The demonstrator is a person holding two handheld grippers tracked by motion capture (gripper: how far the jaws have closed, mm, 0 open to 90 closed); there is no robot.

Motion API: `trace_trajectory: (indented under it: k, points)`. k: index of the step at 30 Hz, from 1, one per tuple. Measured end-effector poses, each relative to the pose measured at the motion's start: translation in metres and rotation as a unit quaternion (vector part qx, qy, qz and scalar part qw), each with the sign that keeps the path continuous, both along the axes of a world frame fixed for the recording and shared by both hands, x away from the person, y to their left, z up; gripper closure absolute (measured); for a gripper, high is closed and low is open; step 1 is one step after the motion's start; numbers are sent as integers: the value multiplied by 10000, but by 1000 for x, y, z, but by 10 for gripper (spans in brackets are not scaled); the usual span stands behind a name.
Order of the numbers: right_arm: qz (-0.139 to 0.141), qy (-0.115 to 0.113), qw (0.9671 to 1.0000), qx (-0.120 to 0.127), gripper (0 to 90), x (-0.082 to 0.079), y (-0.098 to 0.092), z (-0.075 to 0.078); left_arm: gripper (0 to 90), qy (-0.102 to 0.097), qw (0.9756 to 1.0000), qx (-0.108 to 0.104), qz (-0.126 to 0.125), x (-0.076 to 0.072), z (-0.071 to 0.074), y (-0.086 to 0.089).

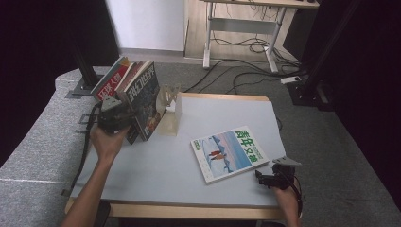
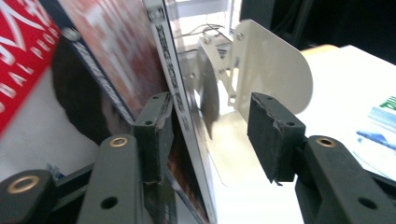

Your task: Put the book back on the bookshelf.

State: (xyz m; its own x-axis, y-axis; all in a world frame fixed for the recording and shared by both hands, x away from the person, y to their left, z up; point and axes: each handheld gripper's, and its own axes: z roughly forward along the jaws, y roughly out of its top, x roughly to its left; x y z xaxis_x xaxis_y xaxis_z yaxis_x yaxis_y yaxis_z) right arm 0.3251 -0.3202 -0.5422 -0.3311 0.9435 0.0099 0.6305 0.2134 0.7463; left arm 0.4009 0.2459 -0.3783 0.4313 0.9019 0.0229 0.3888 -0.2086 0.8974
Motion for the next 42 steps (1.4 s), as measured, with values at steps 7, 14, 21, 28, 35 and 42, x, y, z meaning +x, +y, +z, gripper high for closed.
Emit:
trace_trajectory:
  k: [7, 14, 21, 28, 35, 42]
  points:
    - [0, -1, 10000, -1, 0, 0, 0, 0, 418, 176, 9987, 79, -473, -8, -7, -11]
    - [1, 2, 10000, -3, 0, 0, 0, 0, 309, 384, 9935, 65, -1072, -7, -17, -26]
    - [3, -6, 10000, -3, 0, 0, 0, 0, 220, 619, 9843, 80, -1652, -8, -31, -45]
    - [6, -9, 10000, -1, 0, 0, 0, 0, 143, 751, 9749, 23, -2094, -12, -46, -62]
    - [5, -7, 10000, -7, 0, 0, 0, 0, 78, 802, 9690, 250, -2324, -15, -63, -78]
    - [4, -7, 10000, -9, 0, 0, 0, 0, 0, 824, 9624, 668, -2500, -16, -87, -95]
